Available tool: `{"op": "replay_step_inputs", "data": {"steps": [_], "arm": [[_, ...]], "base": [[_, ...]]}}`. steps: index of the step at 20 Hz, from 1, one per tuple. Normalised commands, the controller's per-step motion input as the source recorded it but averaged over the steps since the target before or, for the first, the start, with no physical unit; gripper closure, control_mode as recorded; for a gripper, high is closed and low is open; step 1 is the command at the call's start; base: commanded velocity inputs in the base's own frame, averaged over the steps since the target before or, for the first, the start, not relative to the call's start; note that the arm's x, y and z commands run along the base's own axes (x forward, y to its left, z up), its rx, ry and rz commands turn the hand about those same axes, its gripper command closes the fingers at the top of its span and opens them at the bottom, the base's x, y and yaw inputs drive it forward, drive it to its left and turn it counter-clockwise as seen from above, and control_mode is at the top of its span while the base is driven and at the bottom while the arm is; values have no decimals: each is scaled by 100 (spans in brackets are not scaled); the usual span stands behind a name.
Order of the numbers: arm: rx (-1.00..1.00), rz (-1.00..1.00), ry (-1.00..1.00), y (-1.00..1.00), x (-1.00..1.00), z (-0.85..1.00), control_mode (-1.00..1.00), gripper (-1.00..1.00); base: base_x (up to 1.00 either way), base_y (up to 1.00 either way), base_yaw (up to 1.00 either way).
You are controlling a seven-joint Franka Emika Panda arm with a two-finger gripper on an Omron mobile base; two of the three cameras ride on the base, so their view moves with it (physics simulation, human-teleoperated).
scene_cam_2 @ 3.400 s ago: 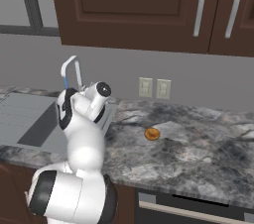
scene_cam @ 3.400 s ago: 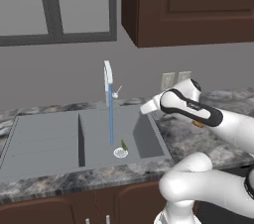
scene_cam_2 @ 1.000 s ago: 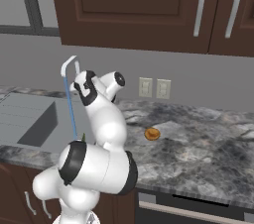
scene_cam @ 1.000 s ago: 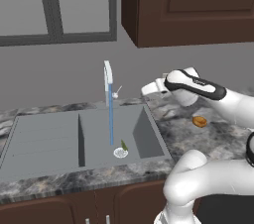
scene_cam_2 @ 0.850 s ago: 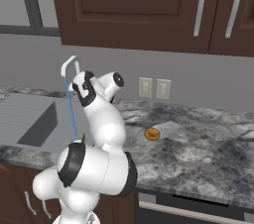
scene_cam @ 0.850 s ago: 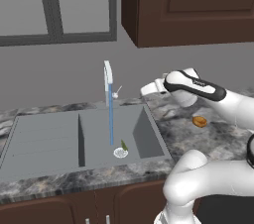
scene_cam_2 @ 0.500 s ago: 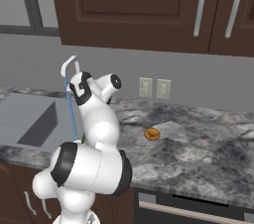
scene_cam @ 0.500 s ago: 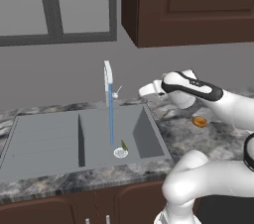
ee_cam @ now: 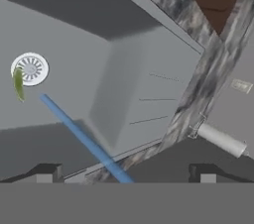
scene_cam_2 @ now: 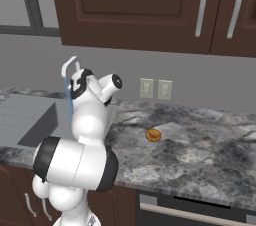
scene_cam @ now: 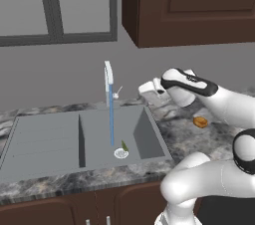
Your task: Turn on the sink faucet. Then move the lemon wedge from the counter to the sink. Turn off the sink. Move the vegetable from the sink to the pot next to the stove. Finally move the pot to the rear left burner.
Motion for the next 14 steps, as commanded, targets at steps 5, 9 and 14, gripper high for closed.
{"op": "replay_step_inputs", "data": {"steps": [5, 9, 14], "arm": [[17, -15, 15, -1, -18, -2, -100, -100], [25, -19, 13, 0, -27, 0, -100, -100], [19, -20, 22, 0, -9, 2, -100, -100]], "base": [[0, 0, 0], [0, 0, 0], [0, 0, 0]]}}
